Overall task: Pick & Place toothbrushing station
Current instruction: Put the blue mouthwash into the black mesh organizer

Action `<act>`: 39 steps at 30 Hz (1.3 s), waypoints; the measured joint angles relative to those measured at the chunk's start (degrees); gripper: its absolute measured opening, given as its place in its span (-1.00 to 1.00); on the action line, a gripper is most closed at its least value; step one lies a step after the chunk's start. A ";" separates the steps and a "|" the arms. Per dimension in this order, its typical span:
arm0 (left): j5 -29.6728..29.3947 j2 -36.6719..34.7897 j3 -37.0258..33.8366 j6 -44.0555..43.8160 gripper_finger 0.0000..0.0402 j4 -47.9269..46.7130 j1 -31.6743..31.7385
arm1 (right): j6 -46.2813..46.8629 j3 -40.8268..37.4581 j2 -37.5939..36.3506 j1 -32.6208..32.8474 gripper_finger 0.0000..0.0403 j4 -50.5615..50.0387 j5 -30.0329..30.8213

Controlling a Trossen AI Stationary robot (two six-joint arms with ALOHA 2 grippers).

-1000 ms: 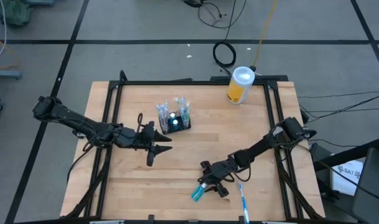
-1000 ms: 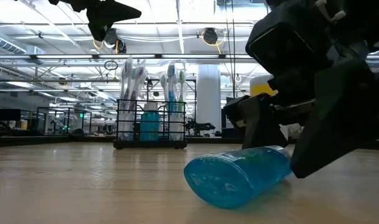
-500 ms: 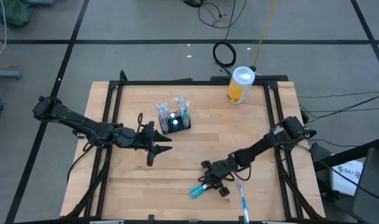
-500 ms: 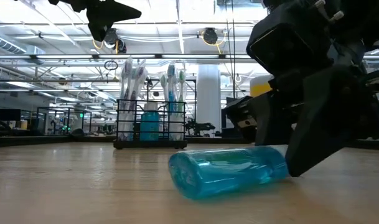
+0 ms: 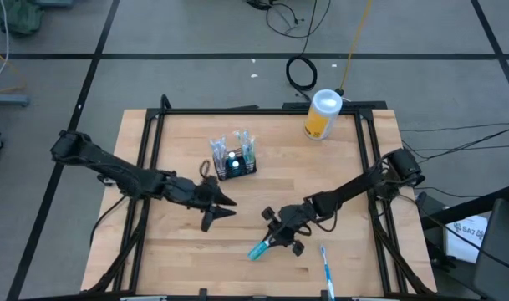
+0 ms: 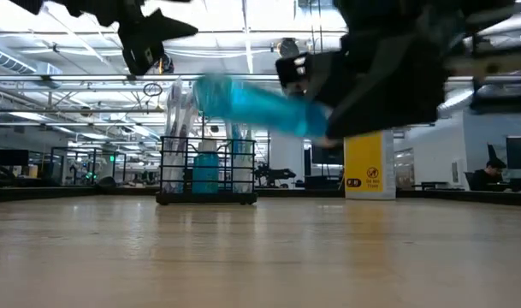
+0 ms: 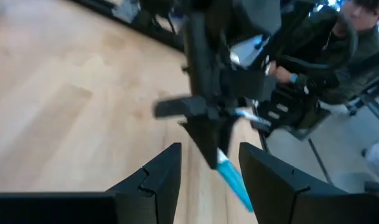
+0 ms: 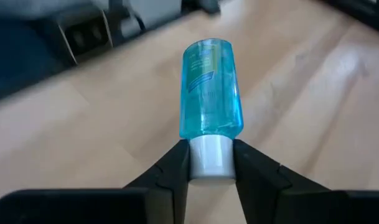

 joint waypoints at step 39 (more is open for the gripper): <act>10.74 31.26 0.02 -6.92 -0.02 19.98 0.83 | -23.82 3.58 0.07 -4.28 -0.50 -5.67 17.13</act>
